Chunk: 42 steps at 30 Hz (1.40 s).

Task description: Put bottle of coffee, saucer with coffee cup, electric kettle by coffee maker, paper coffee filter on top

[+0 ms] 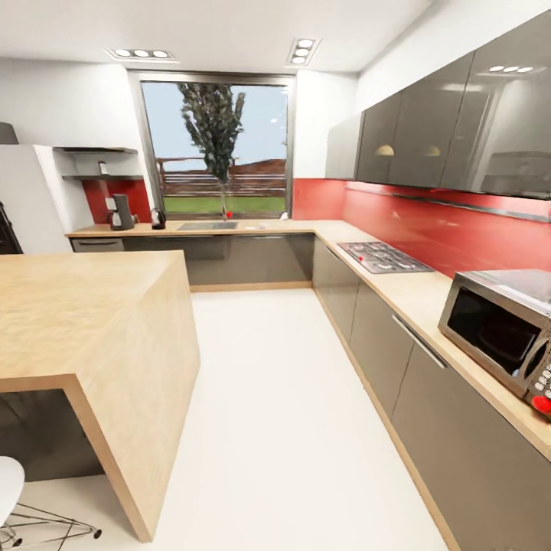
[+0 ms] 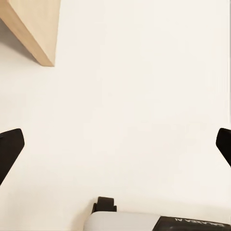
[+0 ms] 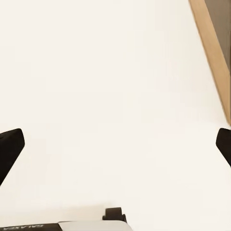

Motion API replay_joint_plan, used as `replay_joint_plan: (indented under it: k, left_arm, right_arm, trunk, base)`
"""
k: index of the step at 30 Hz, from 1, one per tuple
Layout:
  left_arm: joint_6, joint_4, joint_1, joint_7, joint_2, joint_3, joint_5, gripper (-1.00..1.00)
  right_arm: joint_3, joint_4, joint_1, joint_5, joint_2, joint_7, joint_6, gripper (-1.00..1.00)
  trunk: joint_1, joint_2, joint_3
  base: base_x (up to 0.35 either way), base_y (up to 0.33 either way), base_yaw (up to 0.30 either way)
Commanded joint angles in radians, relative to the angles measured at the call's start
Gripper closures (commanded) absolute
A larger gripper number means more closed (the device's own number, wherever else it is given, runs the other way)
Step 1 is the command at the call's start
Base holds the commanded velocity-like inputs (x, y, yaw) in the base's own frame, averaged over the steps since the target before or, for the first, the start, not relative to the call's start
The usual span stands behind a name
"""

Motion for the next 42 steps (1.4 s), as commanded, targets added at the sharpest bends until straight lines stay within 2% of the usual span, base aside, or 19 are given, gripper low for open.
replay_joint_plan:
  k: [1,15,20,24,29,42]
  left_arm:
    - [-0.003,0.001,-0.001,-0.001,0.0,0.001,0.006,-1.0]
    - [-0.001,0.001,-0.001,-0.001,-0.001,0.001,0.008,-1.0]
    - [-0.002,0.001,-0.001,-0.001,0.008,0.003,0.009,-1.0]
    - [-0.005,0.001,-0.001,-0.002,0.008,-0.001,0.0,-1.0]
    - [-0.008,0.001,-0.001,-0.002,0.008,-0.001,-0.033,-1.0]
    - [-0.008,0.003,-0.001,-0.002,0.01,-0.001,-0.038,-1.0]
  right_arm:
    - [-0.001,0.0,-0.001,0.001,0.0,0.001,-0.003,-1.0]
    - [0.002,-0.002,-0.001,0.003,-0.005,0.003,-0.003,-1.0]
    - [0.002,-0.002,-0.001,0.003,-0.006,0.002,-0.003,-1.0]
    - [0.002,-0.002,-0.001,0.003,-0.006,0.001,-0.003,-1.0]
    - [0.002,-0.001,-0.001,0.003,-0.006,0.001,-0.003,-1.0]
    - [0.002,0.003,-0.001,0.004,-0.003,0.001,-0.003,-1.0]
  trunk:
    - [0.0,-0.002,-0.003]
    - [0.0,-0.002,-0.025]
    - [0.0,-0.002,-0.033]
    - [0.0,-0.002,-0.037]
    - [0.0,-0.002,-0.038]
    - [0.0,-0.002,-0.038]
  base:
    - [0.0,0.0,-0.164]
    - [0.0,0.0,-0.054]
    - [0.0,0.0,0.0]
    - [0.036,0.0,0.0]
    - [0.274,-0.01,0.0]
    - [0.334,-0.127,0.001]
